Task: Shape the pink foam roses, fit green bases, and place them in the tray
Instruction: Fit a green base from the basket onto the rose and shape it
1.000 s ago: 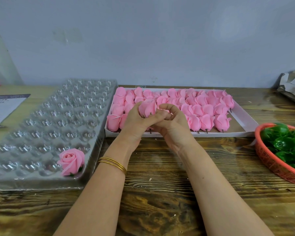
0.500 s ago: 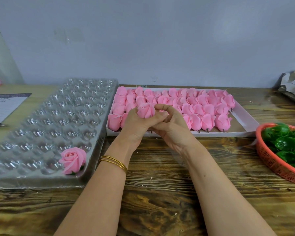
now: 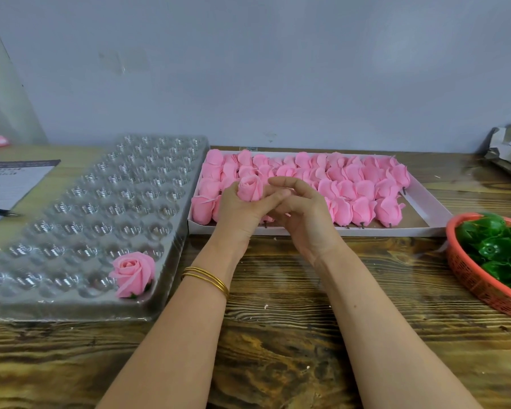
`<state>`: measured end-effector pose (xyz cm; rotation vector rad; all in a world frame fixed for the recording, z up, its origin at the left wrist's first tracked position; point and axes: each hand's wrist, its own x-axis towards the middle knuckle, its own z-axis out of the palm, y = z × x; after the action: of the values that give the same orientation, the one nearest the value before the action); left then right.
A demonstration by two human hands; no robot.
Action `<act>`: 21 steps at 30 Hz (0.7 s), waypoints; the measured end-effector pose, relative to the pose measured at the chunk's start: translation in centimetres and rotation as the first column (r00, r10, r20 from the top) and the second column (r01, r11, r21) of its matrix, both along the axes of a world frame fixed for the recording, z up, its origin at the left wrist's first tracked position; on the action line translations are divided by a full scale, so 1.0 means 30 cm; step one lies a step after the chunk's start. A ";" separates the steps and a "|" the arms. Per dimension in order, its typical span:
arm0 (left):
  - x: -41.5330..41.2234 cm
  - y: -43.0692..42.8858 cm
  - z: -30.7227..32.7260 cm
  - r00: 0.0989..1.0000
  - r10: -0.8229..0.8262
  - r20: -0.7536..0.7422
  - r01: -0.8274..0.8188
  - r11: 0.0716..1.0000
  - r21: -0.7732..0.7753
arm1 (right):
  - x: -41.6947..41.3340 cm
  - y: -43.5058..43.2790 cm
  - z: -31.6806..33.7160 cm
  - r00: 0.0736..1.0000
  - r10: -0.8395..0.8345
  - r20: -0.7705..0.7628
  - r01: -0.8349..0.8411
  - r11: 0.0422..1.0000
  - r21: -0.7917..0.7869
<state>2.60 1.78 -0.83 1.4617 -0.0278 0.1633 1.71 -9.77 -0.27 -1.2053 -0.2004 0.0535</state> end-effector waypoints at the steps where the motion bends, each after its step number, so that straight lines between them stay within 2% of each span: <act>1: 0.001 0.001 -0.001 1.000 0.012 0.004 -0.012 1.000 0.004 | 0.001 -0.001 0.002 1.000 -0.023 0.006 0.023 1.000 0.009; 7: 0.010 -0.002 -0.025 0.997 0.023 0.074 -0.033 0.989 0.144 | 0.003 -0.005 0.024 0.985 -0.138 0.106 0.144 0.989 -0.046; 11: 0.013 -0.005 -0.022 0.994 0.028 0.103 -0.046 0.982 0.182 | -0.005 0.031 0.037 0.969 -0.167 0.182 0.199 0.964 -0.176; 17: 0.024 -0.013 -0.004 0.991 0.063 0.116 -0.106 0.903 0.416 | -0.008 0.084 0.075 0.953 -0.159 0.256 0.238 0.917 -0.320; 21: 0.027 -0.004 -0.007 0.990 0.093 0.110 -0.127 0.926 0.354 | -0.004 0.104 0.081 0.947 -0.145 0.286 0.249 0.895 -0.370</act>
<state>3.40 1.68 -1.03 1.8243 -0.0523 0.3310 1.58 -6.64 2.16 -1.6410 -0.2965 -0.2520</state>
